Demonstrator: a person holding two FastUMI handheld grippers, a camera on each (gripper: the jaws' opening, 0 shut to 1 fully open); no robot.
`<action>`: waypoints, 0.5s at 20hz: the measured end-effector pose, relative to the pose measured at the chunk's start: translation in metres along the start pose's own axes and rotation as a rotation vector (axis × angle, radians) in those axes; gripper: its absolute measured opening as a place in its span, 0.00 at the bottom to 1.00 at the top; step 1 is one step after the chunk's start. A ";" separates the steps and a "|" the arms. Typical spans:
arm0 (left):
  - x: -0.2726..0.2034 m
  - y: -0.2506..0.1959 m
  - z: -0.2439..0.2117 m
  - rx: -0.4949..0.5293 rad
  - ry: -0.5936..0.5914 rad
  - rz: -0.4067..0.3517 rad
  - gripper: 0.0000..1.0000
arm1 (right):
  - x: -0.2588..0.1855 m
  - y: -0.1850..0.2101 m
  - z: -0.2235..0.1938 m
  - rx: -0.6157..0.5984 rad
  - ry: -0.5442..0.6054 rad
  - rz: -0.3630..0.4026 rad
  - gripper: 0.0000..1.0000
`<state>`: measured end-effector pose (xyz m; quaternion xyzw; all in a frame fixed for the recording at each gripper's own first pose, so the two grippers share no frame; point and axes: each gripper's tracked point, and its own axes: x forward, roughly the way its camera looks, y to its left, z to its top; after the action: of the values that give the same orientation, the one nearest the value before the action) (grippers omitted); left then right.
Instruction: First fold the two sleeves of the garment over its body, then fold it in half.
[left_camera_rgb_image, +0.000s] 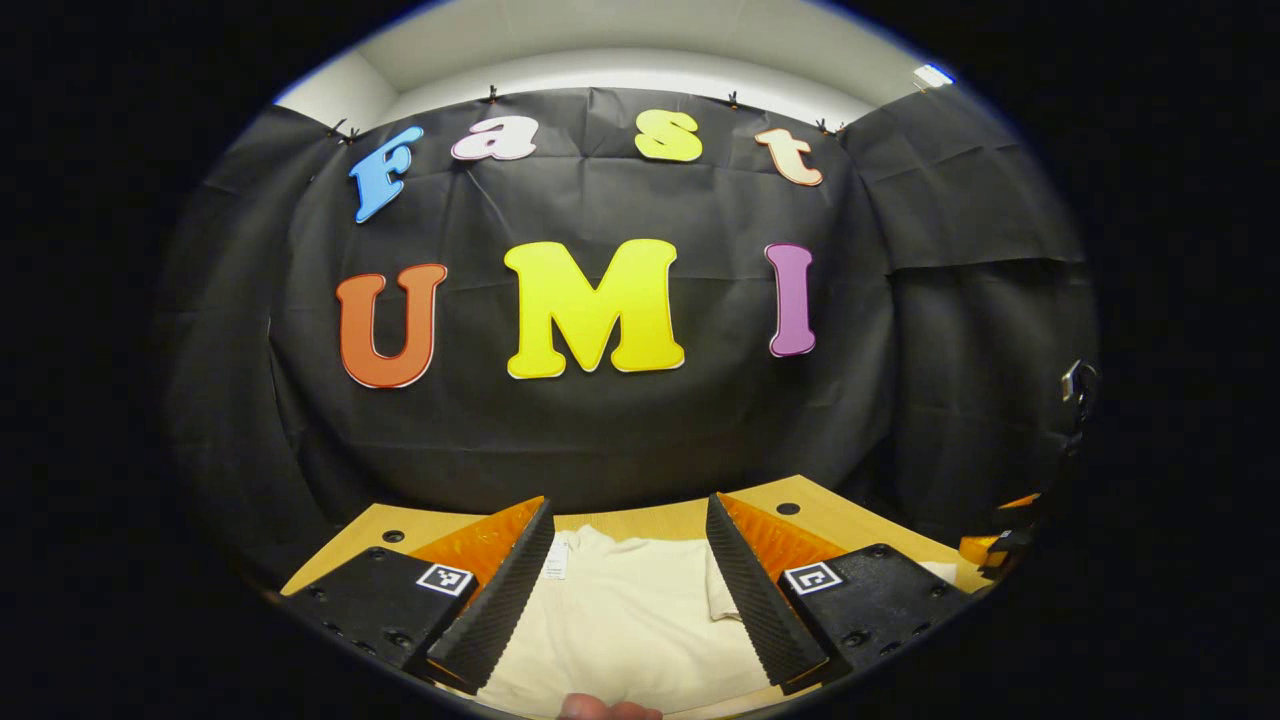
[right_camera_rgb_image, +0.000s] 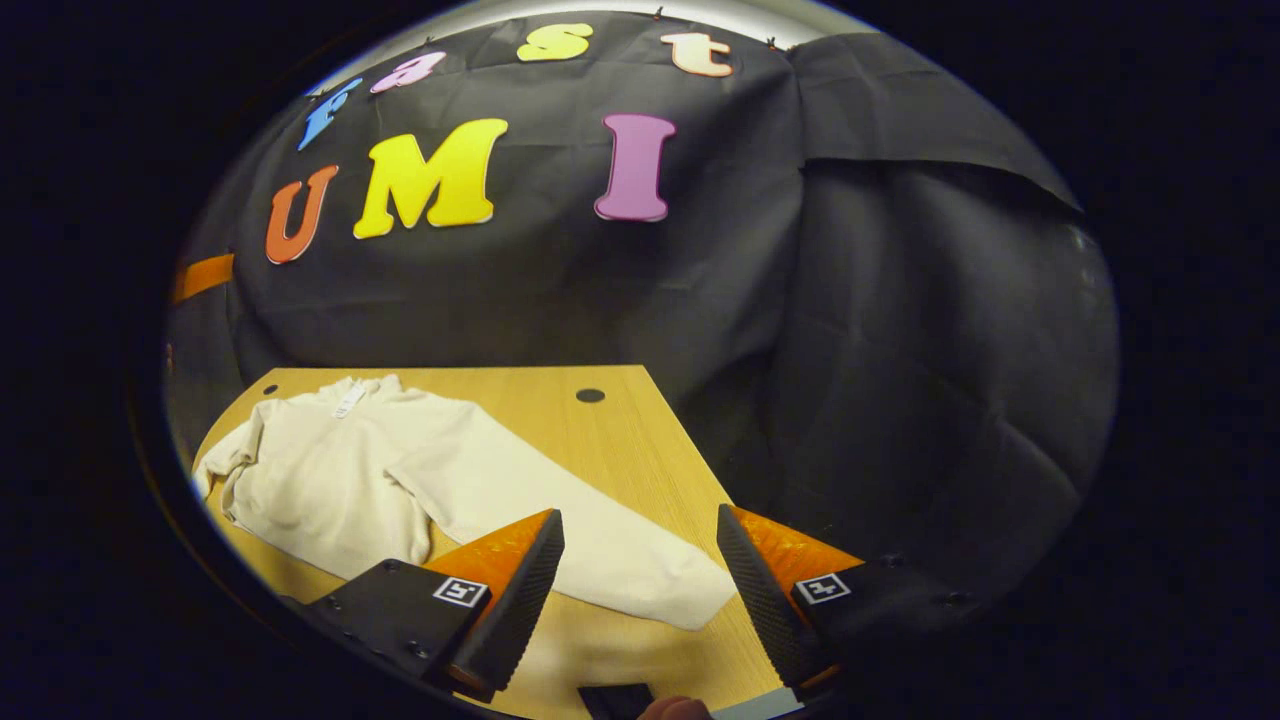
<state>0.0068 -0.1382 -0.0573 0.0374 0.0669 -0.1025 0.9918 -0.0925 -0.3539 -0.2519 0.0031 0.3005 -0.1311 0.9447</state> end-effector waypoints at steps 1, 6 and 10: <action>0.001 -0.002 -0.003 0.004 0.011 -0.002 0.96 | 0.009 -0.005 -0.017 0.008 0.047 0.005 0.95; -0.003 0.002 -0.009 0.031 0.040 0.018 0.96 | 0.053 -0.029 -0.072 0.024 0.191 -0.016 0.95; -0.005 0.006 -0.016 0.030 0.063 0.032 0.97 | 0.083 -0.039 -0.091 0.067 0.253 -0.042 0.95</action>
<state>0.0008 -0.1296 -0.0715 0.0564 0.0961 -0.0865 0.9900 -0.0886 -0.4047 -0.3705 0.0447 0.4129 -0.1591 0.8957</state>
